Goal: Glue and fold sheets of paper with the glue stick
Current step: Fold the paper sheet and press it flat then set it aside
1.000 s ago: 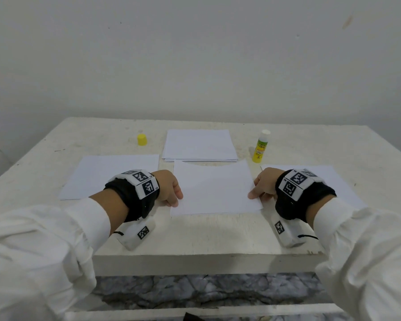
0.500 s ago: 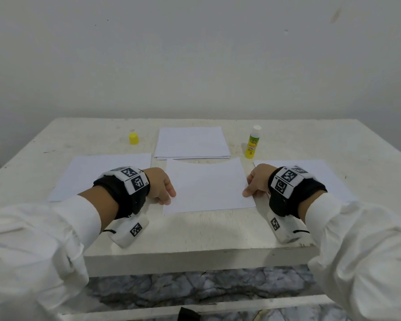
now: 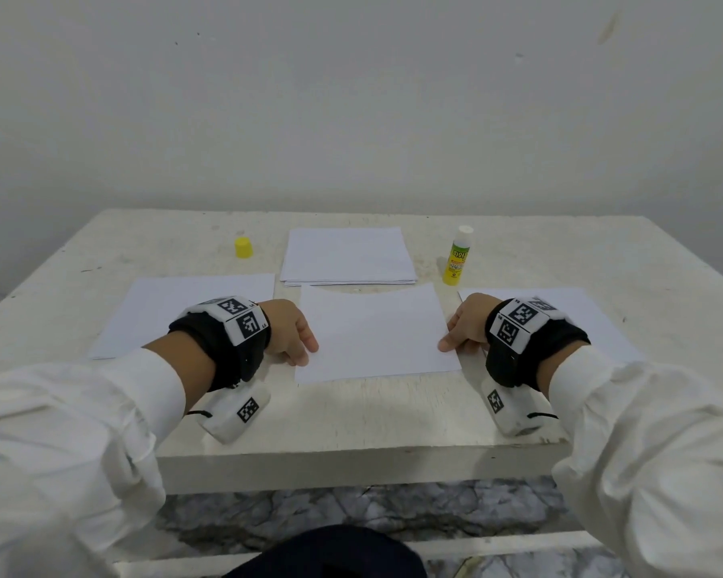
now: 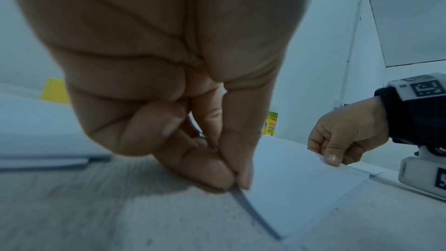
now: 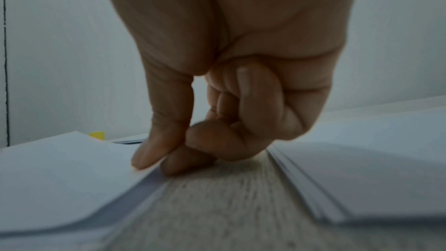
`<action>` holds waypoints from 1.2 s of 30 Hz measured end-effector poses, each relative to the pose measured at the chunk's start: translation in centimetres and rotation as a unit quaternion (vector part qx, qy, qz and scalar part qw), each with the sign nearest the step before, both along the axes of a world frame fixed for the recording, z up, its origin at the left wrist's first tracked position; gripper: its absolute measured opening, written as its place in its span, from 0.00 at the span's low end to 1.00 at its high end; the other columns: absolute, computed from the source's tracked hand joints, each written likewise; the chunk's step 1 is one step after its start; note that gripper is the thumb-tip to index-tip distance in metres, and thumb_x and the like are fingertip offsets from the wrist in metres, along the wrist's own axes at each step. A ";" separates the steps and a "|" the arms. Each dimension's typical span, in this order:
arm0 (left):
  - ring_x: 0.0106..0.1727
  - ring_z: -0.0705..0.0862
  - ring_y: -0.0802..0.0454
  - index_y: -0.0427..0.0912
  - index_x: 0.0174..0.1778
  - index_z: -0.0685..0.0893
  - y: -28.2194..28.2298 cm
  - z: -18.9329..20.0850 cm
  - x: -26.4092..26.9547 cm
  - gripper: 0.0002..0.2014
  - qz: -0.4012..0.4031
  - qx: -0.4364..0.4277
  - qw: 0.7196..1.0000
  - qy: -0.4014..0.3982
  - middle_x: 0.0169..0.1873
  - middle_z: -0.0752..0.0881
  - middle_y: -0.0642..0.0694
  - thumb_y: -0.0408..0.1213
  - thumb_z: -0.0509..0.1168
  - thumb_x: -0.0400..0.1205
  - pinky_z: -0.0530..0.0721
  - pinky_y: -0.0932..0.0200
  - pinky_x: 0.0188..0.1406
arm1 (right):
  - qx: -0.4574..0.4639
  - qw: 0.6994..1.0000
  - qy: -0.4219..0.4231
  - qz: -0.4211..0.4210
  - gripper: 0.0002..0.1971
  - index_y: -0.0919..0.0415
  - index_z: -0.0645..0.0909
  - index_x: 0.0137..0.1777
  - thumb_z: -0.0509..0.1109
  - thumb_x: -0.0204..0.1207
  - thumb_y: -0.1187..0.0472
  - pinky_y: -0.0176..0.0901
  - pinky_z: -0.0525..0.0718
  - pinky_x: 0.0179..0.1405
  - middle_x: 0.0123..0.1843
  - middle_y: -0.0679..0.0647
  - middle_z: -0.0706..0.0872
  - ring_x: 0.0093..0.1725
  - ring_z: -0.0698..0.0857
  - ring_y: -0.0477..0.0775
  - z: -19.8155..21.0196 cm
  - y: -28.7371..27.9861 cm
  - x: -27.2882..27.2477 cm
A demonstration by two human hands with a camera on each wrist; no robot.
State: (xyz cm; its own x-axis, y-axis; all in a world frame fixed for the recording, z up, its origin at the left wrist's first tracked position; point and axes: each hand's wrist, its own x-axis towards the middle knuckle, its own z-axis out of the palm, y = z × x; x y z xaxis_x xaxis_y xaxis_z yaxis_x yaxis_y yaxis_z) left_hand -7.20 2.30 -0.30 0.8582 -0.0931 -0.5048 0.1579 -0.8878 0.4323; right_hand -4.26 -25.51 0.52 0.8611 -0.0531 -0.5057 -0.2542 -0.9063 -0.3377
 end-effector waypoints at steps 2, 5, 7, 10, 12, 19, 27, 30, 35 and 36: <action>0.17 0.79 0.66 0.49 0.37 0.87 0.0 0.0 0.0 0.10 0.002 -0.002 1.000 0.000 0.25 0.85 0.50 0.28 0.75 0.73 0.74 0.74 0.19 | -0.004 1.000 0.002 -0.001 0.21 0.68 0.85 0.55 0.82 0.65 0.57 0.42 0.79 0.42 0.45 0.60 0.88 0.43 0.83 0.56 0.0 0.0 -0.1; 0.22 0.80 0.63 0.50 0.37 0.87 0.1 0.0 0.0 0.10 0.007 -0.005 1.000 0.000 0.26 0.85 0.50 0.28 0.75 0.73 0.76 0.73 0.21 | -0.009 1.000 0.003 -0.003 0.21 0.68 0.84 0.54 0.82 0.65 0.57 0.41 0.77 0.36 0.40 0.58 0.86 0.40 0.81 0.57 0.0 0.3 -0.1; 0.24 0.80 0.61 0.50 0.37 0.87 0.1 0.0 0.0 0.10 0.008 -0.006 1.000 0.000 0.27 0.86 0.50 0.29 0.75 0.73 0.77 0.73 0.22 | -0.015 1.000 0.003 -0.001 0.19 0.67 0.84 0.52 0.82 0.65 0.58 0.40 0.75 0.33 0.37 0.57 0.84 0.41 0.80 0.57 0.1 0.4 -0.2; 0.26 0.81 0.60 0.50 0.38 0.87 0.1 -0.1 -0.1 0.09 0.008 -0.008 1.000 0.000 0.28 0.86 0.50 0.29 0.76 0.73 0.78 0.72 0.23 | -0.014 1.000 0.001 -0.002 0.14 0.66 0.82 0.46 0.82 0.65 0.60 0.40 0.76 0.31 0.34 0.56 0.84 0.39 0.81 0.56 0.0 0.5 -0.2; 0.26 0.81 0.61 0.51 0.38 0.87 0.2 -0.1 -0.1 0.09 0.006 -0.005 1.000 -0.002 0.28 0.86 0.50 0.30 0.76 0.73 0.78 0.73 0.24 | -0.009 1.000 0.002 -0.004 0.13 0.65 0.81 0.44 0.82 0.66 0.62 0.39 0.76 0.30 0.33 0.56 0.84 0.37 0.82 0.55 0.0 0.5 -0.2; 0.18 0.79 0.67 0.50 0.40 0.87 0.2 0.0 0.0 0.08 0.002 -0.005 1.000 0.002 0.29 0.86 0.50 0.31 0.76 0.73 0.76 0.73 0.22 | -0.013 1.000 0.008 -0.003 0.13 0.65 0.80 0.46 0.81 0.67 0.62 0.39 0.75 0.28 0.32 0.56 0.83 0.32 0.80 0.53 0.2 0.6 -0.3; 0.17 0.79 0.67 0.48 0.41 0.89 0.3 0.0 0.1 0.08 0.002 -0.017 1.000 0.003 0.26 0.86 0.51 0.30 0.76 0.72 0.76 0.73 0.23 | -0.010 1.000 0.001 -0.009 0.12 0.65 0.81 0.44 0.81 0.66 0.63 0.39 0.74 0.26 0.31 0.56 0.83 0.29 0.79 0.51 0.3 0.6 -0.3; 0.17 0.79 0.66 0.46 0.43 0.89 0.3 0.0 0.1 0.08 0.005 -0.021 1.000 0.005 0.26 0.86 0.50 0.30 0.76 0.72 0.76 0.72 0.24 | -0.014 1.000 0.004 -0.009 0.11 0.64 0.80 0.39 0.81 0.67 0.63 0.39 0.73 0.25 0.30 0.56 0.83 0.27 0.78 0.51 0.3 0.6 -0.2; 0.18 0.79 0.66 0.48 0.42 0.89 0.4 -0.2 0.1 0.08 0.004 -0.021 1.000 0.003 0.26 0.86 0.50 0.30 0.77 0.72 0.76 0.73 0.23 | -0.022 1.000 0.006 -0.003 0.12 0.66 0.82 0.45 0.81 0.67 0.63 0.39 0.73 0.25 0.31 0.56 0.83 0.27 0.78 0.51 0.3 0.6 -0.1; 0.18 0.79 0.66 0.48 0.42 0.89 0.4 -0.2 0.1 0.08 0.004 -0.021 1.000 0.001 0.26 0.86 0.51 0.30 0.77 0.72 0.76 0.73 0.23 | -0.023 1.000 0.006 -0.003 0.13 0.66 0.82 0.46 0.81 0.66 0.63 0.39 0.73 0.25 0.31 0.56 0.83 0.28 0.78 0.52 0.2 0.6 -0.1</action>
State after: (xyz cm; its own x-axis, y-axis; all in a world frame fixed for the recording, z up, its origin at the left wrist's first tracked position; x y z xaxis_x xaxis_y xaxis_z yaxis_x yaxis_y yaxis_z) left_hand -7.09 2.66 -0.52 0.8576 -0.1083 -0.5029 0.1654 -0.8676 0.4689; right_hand -4.32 -24.91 0.76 0.8541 -0.0809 -0.5137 -0.2633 -0.9191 -0.2931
